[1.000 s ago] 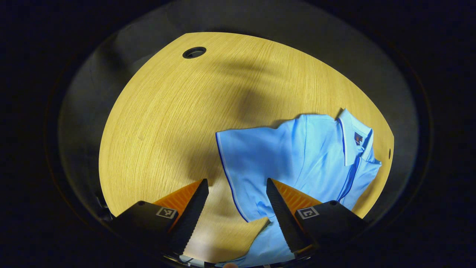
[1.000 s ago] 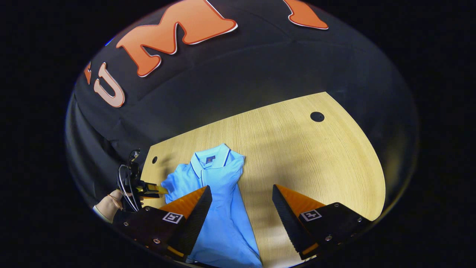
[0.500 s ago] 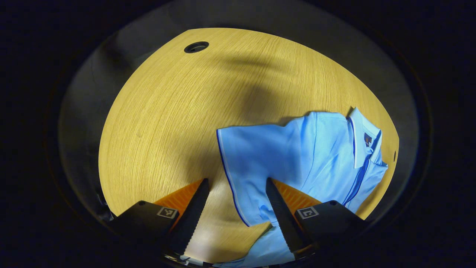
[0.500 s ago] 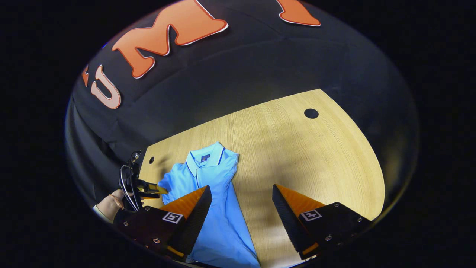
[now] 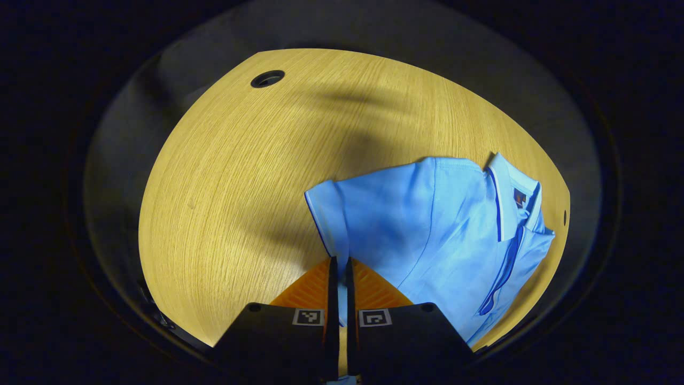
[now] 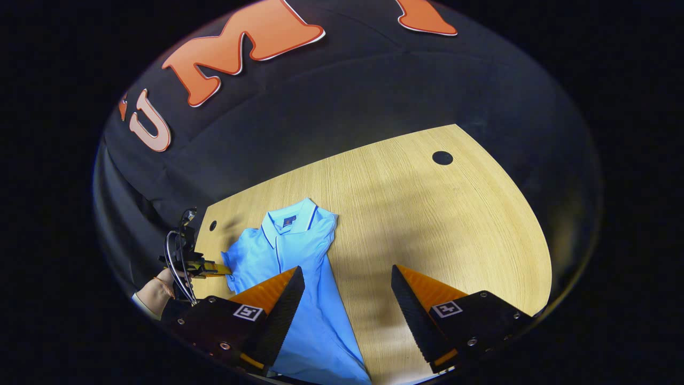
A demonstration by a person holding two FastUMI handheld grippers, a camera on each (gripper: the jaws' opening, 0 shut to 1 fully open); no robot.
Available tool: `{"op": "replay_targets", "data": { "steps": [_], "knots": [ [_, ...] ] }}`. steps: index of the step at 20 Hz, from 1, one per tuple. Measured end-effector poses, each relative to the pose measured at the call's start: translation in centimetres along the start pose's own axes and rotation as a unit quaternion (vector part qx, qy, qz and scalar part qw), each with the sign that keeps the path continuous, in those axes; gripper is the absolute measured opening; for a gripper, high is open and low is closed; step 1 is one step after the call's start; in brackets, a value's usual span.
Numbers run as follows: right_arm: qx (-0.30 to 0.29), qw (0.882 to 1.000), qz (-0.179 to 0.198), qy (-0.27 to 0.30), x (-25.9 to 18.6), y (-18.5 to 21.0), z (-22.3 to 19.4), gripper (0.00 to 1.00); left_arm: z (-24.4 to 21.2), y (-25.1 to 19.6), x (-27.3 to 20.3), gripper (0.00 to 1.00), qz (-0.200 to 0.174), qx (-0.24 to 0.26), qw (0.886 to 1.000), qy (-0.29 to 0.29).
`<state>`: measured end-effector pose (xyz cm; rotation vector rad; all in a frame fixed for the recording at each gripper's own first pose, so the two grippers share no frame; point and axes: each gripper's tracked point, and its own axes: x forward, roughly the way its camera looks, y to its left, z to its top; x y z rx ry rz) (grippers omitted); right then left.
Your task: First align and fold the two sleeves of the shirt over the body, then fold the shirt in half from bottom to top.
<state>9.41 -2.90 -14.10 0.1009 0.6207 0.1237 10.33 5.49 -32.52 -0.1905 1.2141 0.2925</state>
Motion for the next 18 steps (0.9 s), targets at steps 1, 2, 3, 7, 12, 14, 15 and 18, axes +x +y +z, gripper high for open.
{"op": "replay_targets", "data": {
  "steps": [1, 2, 3, 7, 12, 14, 15, 18],
  "knots": [
    [-0.001, 1.0, 0.001, -0.001, -0.1, 0.0, 0.0, 0.99, 0.3, -0.6, -1.1, 0.1, -0.01, 0.006, 1.0, -0.009],
    [0.001, 1.0, 0.002, -0.001, -0.2, 0.2, -0.1, 0.99, 0.6, -0.8, -1.7, 0.1, -0.01, 0.018, 1.0, -0.021],
    [0.001, 1.0, 0.003, -0.003, -0.5, 0.3, -0.1, 0.99, 1.1, -1.0, -2.4, 0.1, -0.007, 0.035, 0.999, -0.033],
    [0.003, 1.0, 0.006, -0.013, -1.7, 0.4, 0.1, 0.99, 1.4, -3.3, -6.2, 0.1, -0.021, 0.081, 0.995, -0.06],
    [0.008, 1.0, 0.002, -0.027, -3.6, -0.4, 0.3, 0.99, 1.2, -8.7, -8.8, 0.1, -0.042, 0.142, 0.986, -0.081],
    [0.012, 0.999, -0.004, -0.034, -4.6, -1.3, 0.2, 0.99, 0.6, -12.0, -9.9, 0.1, -0.067, 0.152, 0.983, -0.079],
    [0.015, 0.999, -0.005, -0.036, -5.0, -1.7, 0.2, 0.99, 0.3, -13.5, -10.2, 0.1, -0.076, 0.161, 0.981, -0.077],
    [0.03, 0.999, -0.013, -0.039, -6.0, -3.2, -0.5, 0.99, -1.1, -18.1, -10.5, 0.1, -0.094, 0.195, 0.974, -0.073]
  ]
}}
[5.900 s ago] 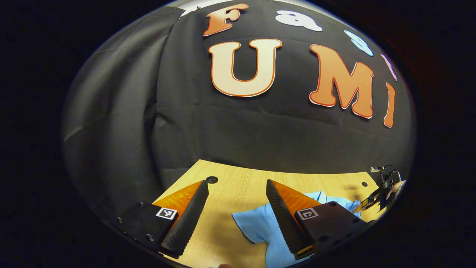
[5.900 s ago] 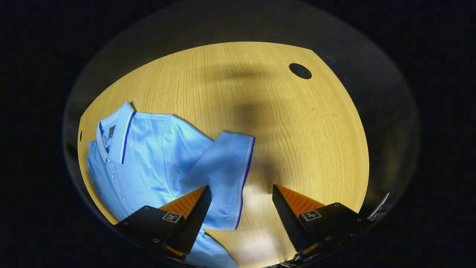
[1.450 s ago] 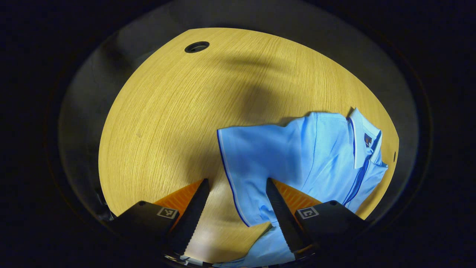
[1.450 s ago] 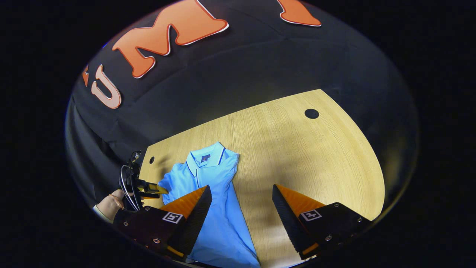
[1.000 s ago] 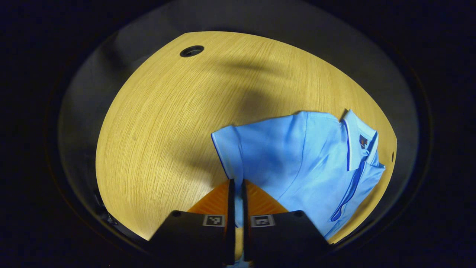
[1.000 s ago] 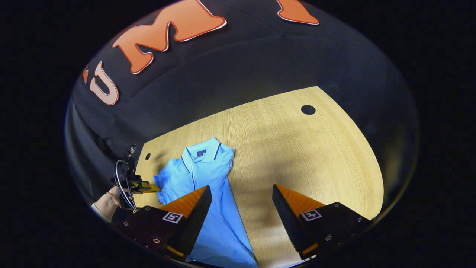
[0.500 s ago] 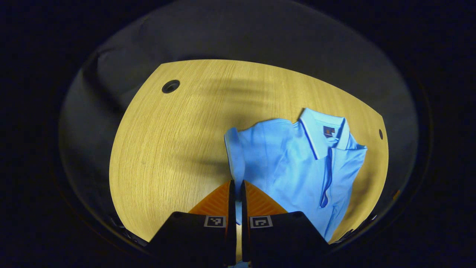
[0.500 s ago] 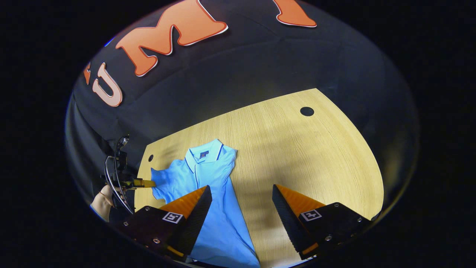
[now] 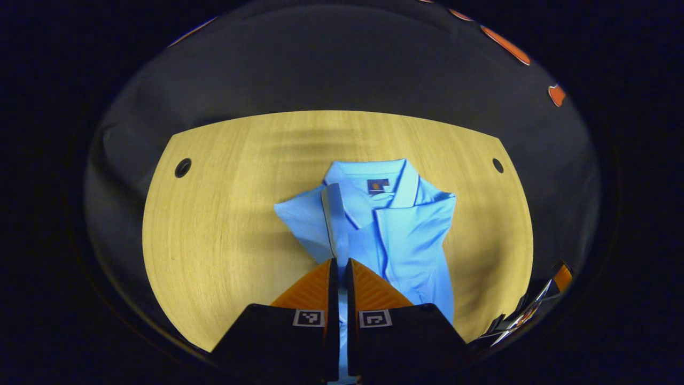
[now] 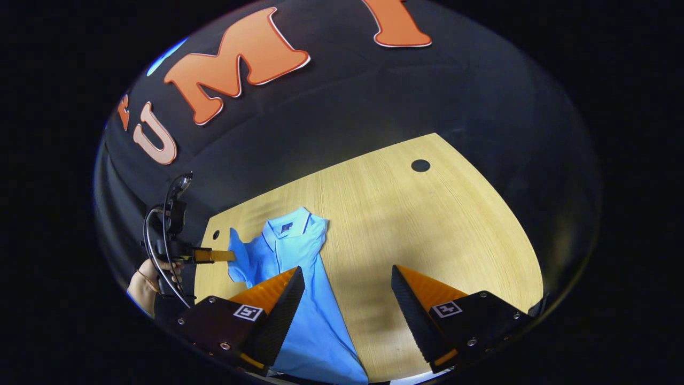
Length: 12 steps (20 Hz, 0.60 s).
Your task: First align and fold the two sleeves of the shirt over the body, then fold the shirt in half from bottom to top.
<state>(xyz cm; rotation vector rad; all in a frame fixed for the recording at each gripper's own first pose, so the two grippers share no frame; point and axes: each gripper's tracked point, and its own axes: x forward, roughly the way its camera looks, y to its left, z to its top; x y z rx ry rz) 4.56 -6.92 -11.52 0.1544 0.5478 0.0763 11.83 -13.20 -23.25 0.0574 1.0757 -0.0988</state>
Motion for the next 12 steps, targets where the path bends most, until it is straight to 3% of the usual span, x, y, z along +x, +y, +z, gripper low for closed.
{"op": "replay_targets", "data": {
  "steps": [7, 12],
  "knots": [
    [0.029, 0.999, -0.024, 0.005, -1.3, -4.0, -1.6, 0.99, -1.0, -8.3, 3.2, 0.1, -0.036, 0.042, 0.998, 0.027],
    [0.037, 0.999, -0.029, 0.011, -1.5, -5.1, -2.1, 0.99, -2.0, -10.5, 5.6, 0.1, -0.032, 0.056, 0.997, 0.041]
  ]
}}
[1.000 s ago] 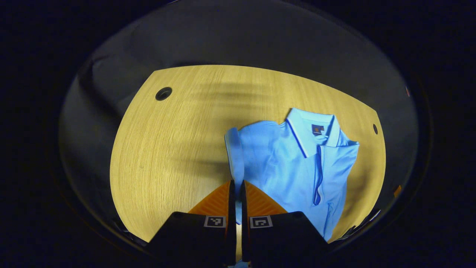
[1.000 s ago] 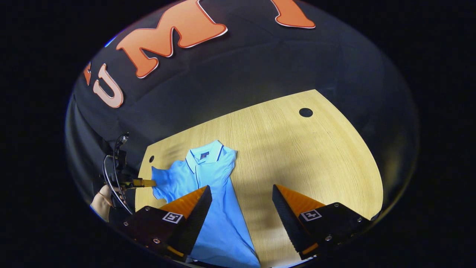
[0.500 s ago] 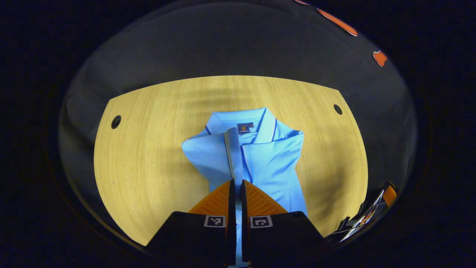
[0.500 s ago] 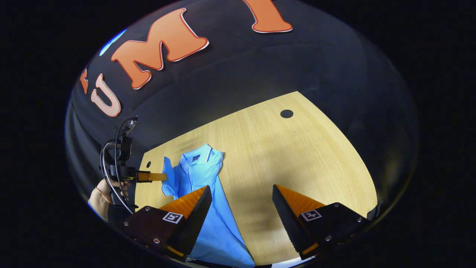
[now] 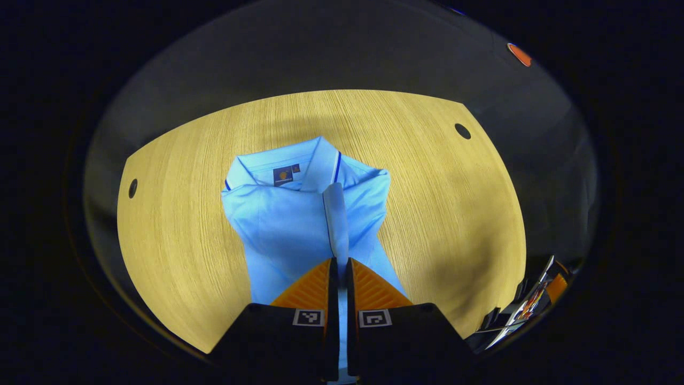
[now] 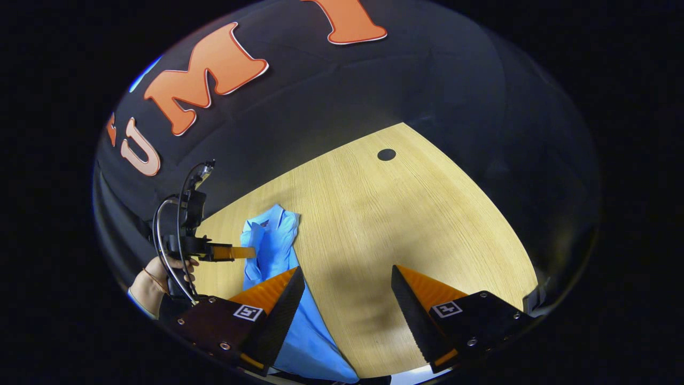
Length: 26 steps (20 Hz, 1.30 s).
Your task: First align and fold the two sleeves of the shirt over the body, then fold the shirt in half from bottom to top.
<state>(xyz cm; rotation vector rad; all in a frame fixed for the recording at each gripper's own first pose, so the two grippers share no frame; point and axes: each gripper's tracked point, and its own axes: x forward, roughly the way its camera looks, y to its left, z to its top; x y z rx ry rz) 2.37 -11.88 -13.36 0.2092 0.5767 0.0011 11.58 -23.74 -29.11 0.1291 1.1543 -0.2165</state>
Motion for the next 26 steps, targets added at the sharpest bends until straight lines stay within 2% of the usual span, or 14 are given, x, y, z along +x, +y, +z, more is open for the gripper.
{"op": "replay_targets", "data": {
  "steps": [4, 6, 8, 9, 10, 11, 12, 15, 16, 21, 26],
  "knots": [
    [-0.002, 1.0, -0.001, 0.007, 0.4, -0.1, -0.7, 0.99, -0.8, -1.0, 1.7, 0.11, -0.008, -0.02, 1.0, 0.01],
    [-0.004, 1.0, 0.0, 0.013, 0.5, -0.2, -1.2, 0.99, -0.9, -1.5, 2.1, 0.15, -0.022, -0.027, 0.999, 0.012],
    [-0.008, 1.0, -0.001, 0.018, 0.5, -0.2, -1.6, 0.99, -0.8, -1.6, 2.3, 0.27, -0.027, -0.036, 0.999, 0.008],
    [-0.01, 1.0, -0.001, 0.019, 0.6, 0.0, -1.6, 0.99, -1.0, -1.5, 2.3, 0.47, -0.03, -0.04, 0.999, 0.007],
    [-0.012, 1.0, -0.001, 0.02, 0.7, 0.2, -1.7, 0.99, -1.1, -1.4, 2.3, 0.6, -0.032, -0.042, 0.999, 0.004],
    [-0.016, 1.0, 0.0, 0.022, 0.7, 0.3, -1.9, 0.99, -1.1, -1.3, 2.1, 0.8, -0.035, -0.042, 0.998, -0.001],
    [-0.02, 1.0, -0.001, 0.024, 0.9, 0.5, -2.1, 0.99, -1.2, -1.4, 1.6, 0.77, -0.044, -0.04, 0.998, -0.007],
    [-0.034, 0.999, 0.005, 0.034, 1.6, 2.0, -2.8, 0.99, -1.4, -0.2, -0.9, 0.92, -0.041, -0.047, 0.997, -0.036],
    [-0.042, 0.998, 0.012, 0.037, 1.8, 3.0, -3.1, 0.98, -1.6, 0.4, -2.3, 1.0, -0.041, -0.053, 0.996, -0.052],
    [-0.081, 0.995, 0.02, 0.062, 3.0, 6.0, -5.4, 0.99, -4.7, 4.5, -7.0, 1.0, -0.027, -0.065, 0.994, -0.084],
    [-0.141, 0.986, 0.009, 0.094, 4.3, 8.1, -9.4, 0.99, -10.1, 9.2, -9.6, 1.0, 0.019, -0.036, 0.994, -0.096]
  ]
}}
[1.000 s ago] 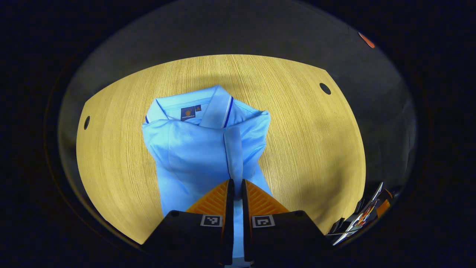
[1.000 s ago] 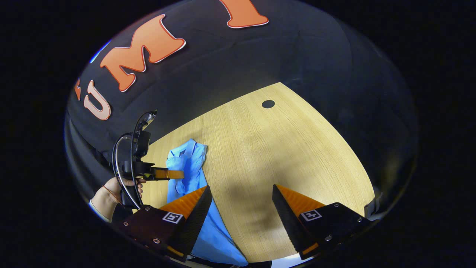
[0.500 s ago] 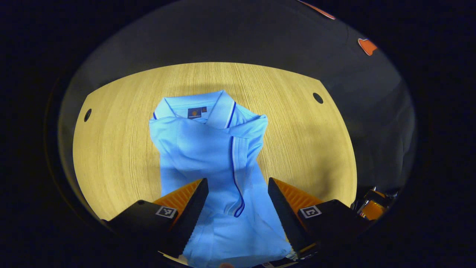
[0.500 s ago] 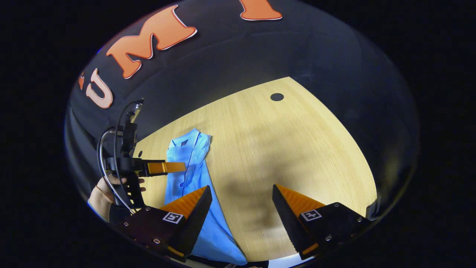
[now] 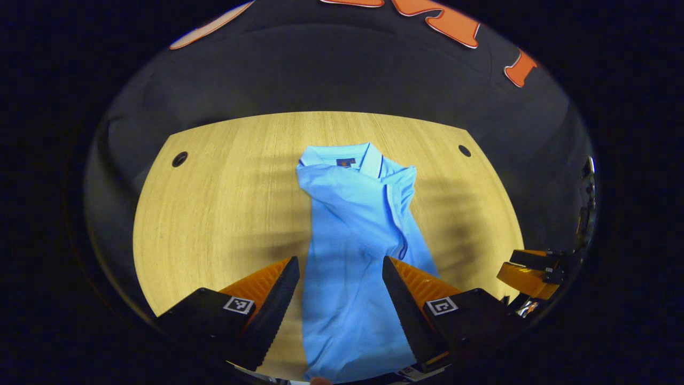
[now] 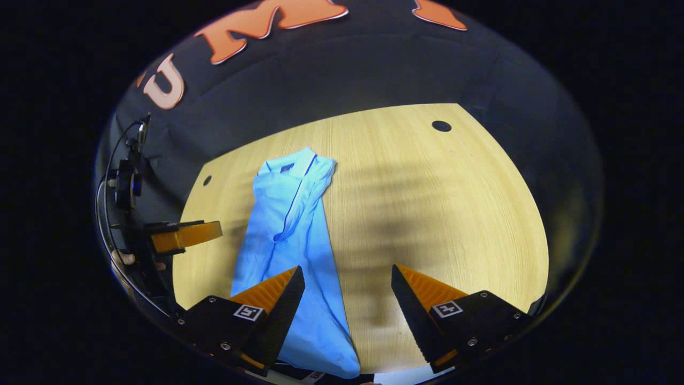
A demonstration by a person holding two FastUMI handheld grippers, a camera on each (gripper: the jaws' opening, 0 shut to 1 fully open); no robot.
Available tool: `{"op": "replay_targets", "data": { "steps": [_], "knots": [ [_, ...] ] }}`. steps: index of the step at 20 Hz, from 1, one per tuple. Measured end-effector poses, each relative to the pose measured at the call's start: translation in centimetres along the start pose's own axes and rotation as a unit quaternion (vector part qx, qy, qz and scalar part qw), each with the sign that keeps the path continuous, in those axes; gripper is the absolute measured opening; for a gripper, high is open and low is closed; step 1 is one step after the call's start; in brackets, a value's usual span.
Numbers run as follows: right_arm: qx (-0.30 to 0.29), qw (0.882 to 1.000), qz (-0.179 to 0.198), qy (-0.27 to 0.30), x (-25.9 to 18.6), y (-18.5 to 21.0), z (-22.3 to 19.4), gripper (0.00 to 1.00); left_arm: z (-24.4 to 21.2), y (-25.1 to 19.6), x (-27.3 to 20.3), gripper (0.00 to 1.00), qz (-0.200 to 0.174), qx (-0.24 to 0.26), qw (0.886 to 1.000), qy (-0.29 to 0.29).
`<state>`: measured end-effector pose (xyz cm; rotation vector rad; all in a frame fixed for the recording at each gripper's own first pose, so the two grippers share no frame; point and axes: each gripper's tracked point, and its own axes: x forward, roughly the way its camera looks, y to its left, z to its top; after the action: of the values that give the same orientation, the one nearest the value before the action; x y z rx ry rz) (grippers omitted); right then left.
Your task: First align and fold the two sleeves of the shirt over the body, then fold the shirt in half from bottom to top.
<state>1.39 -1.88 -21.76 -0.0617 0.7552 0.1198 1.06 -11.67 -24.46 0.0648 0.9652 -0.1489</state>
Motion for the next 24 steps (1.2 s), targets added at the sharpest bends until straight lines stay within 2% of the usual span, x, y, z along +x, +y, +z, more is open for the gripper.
{"op": "replay_targets", "data": {
  "steps": [2, 5, 9, 16, 18, 24],
  "knots": [
    [-0.016, 1.0, -0.003, 0.021, 0.3, 1.2, -2.3, 0.99, -3.9, 2.2, -0.7, 1.0, 0.018, -0.003, 1.0, 0.01],
    [-0.03, 0.999, -0.019, 0.04, 0.7, 1.5, -5.3, 0.99, -8.2, 2.8, -0.9, 1.0, 0.011, -0.021, 0.999, 0.03],
    [-0.061, 0.994, -0.041, 0.085, 0.2, 0.8, -10.9, 0.99, -13.5, 3.9, -2.2, 1.0, 0.019, -0.013, 0.999, 0.044],
    [-0.058, 0.982, -0.067, 0.17, -1.4, -0.5, -20.7, 0.99, -23.1, 4.2, -3.6, 1.0, 0.024, -0.035, 0.994, 0.098],
    [-0.054, 0.979, -0.057, 0.186, -1.4, 0.2, -22.6, 0.99, -25.3, 3.9, -3.8, 1.0, 0.02, -0.043, 0.992, 0.115],
    [-0.063, 0.972, -0.064, 0.216, -1.2, 1.3, -26.1, 0.99, -29.7, 2.5, -3.3, 1.0, 0.009, -0.046, 0.986, 0.16]
  ]
}}
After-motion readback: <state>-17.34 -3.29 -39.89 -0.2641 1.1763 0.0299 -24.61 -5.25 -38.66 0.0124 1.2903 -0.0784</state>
